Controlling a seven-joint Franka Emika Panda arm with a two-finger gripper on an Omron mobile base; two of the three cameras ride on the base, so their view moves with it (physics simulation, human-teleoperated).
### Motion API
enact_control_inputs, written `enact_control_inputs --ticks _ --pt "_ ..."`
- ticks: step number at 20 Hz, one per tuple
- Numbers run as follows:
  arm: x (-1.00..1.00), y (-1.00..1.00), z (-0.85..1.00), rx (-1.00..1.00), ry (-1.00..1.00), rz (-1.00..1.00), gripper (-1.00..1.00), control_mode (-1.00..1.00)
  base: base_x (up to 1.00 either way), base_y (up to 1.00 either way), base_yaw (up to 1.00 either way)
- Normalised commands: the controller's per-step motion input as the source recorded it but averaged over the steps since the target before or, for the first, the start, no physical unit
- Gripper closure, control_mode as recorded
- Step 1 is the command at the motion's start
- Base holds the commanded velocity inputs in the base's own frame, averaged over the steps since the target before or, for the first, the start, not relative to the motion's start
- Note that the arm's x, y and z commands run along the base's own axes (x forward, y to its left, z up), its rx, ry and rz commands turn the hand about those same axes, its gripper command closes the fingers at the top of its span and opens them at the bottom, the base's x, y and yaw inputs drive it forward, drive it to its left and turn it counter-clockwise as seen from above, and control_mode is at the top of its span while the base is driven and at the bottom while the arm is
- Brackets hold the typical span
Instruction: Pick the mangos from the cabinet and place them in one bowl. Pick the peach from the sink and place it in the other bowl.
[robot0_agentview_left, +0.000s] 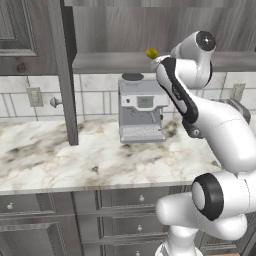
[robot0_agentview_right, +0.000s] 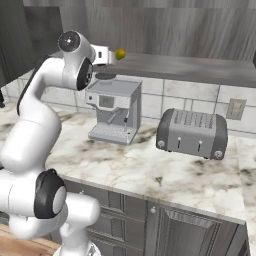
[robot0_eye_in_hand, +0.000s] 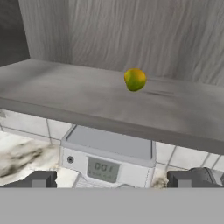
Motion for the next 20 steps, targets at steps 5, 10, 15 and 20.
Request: enact_control_inputs --ticks 5,10,15,20 --pt "0.43 -0.1 0.0 0.0 0.0 0.0 -1.0 -1.0 0.0 0.0 0.0" --pt "0.36 -0.03 0.0 0.0 0.0 0.0 -1.0 -1.0 0.0 0.0 0.0" --pt "0.31 0.0 0.0 0.0 0.0 0.0 -1.0 -1.0 0.0 0.0 0.0" --pt "0.32 -0.03 0.0 0.0 0.0 0.0 -1.0 -1.0 0.0 0.0 0.0"
